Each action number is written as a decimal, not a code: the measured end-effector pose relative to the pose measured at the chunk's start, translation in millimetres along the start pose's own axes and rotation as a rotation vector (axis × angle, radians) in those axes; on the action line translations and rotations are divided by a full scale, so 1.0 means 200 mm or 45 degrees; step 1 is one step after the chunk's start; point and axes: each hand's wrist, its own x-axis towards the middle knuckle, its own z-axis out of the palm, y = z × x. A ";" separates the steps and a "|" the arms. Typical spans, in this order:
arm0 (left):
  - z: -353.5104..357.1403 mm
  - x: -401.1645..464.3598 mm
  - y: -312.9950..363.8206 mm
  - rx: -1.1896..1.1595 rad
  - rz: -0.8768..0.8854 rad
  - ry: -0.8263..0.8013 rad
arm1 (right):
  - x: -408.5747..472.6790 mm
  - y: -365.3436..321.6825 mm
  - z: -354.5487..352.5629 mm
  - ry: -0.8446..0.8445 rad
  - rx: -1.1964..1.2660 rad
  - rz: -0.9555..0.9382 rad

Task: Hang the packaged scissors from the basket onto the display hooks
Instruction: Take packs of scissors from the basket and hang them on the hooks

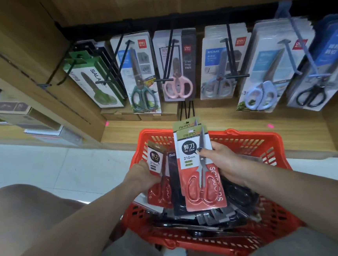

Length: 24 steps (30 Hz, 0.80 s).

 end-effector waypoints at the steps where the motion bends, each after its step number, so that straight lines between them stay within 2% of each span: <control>1: 0.01 0.00 0.01 -0.043 -0.014 0.002 | 0.00 0.00 0.01 -0.001 -0.001 -0.004; 5: 0.01 0.02 0.03 -0.093 -0.028 -0.030 | -0.01 0.00 0.05 -0.026 0.017 -0.008; 7: -0.01 0.01 0.04 -0.214 -0.027 -0.083 | -0.03 -0.01 0.06 -0.082 0.043 0.004; 13: -0.13 -0.18 0.04 -0.958 -0.016 -0.291 | -0.08 -0.08 0.12 -0.195 0.112 -0.004; 15: -0.17 -0.27 0.03 -1.125 0.016 -0.314 | -0.11 -0.11 0.15 -0.225 0.101 -0.013; 20: -0.25 -0.38 -0.02 -1.135 -0.026 -0.141 | -0.20 -0.20 0.29 -0.356 0.007 -0.068; 24: -0.24 -0.44 -0.12 -1.365 -0.122 0.234 | -0.26 -0.27 0.44 -0.375 -0.028 -0.138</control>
